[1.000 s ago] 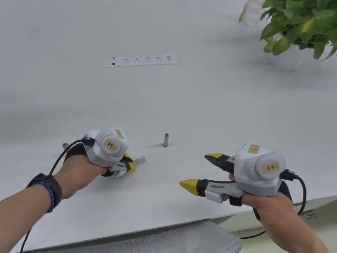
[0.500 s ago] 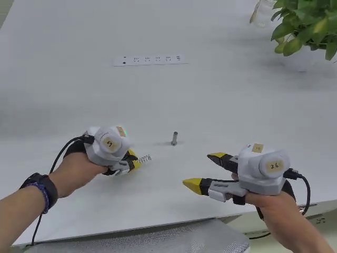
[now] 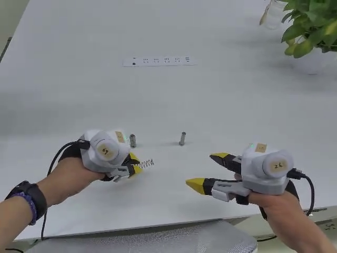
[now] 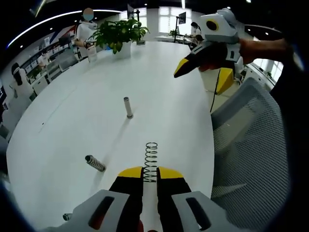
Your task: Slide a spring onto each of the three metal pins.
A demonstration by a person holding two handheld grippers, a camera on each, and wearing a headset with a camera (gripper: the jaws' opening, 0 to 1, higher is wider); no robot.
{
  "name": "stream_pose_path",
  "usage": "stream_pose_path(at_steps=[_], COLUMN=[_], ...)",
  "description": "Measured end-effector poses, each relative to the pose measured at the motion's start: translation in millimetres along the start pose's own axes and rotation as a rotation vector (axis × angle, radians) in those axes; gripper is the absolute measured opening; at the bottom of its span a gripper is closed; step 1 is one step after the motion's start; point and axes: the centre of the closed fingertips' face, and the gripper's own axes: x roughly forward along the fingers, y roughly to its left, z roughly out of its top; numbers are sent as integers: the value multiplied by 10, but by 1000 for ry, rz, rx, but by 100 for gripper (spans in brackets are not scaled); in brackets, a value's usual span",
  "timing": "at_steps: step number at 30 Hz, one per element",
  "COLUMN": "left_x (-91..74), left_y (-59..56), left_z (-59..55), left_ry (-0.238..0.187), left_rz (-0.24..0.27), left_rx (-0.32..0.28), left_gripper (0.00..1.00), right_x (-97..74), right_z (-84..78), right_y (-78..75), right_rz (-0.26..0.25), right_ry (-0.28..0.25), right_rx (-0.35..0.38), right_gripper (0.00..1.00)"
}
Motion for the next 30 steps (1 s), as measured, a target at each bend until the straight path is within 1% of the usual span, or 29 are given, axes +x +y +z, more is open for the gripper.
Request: stream_pose_path(at_steps=[5,9,13,15,20,24,30], left_x=[-70,-139,-194,-222,-264,-299,-334], left_y=[-63,-112,-171,-204,-236,-266,-326], left_z=[-36,-27,10,38,104,163,249], left_ry=[9,6,0,-4,-13,-21,-32], left_rz=[-2,-2,-4,-6,-9,-13,-22], left_rx=[22,28,39,52,68,84,117], left_gripper=[2,2,2,2,2,2,2], right_x=[20,38,64,84,143,191,251], right_z=[7,8,5,21,63,79,123], right_y=[37,62,101,152,235,343,448], right_rz=[14,30,53,74,109,158,208], right_ry=[-2,-4,1,2,2,13,15], right_rx=[-6,-9,-25,-38,-58,-83,-103], right_gripper=[59,59,57,55,53,52,49])
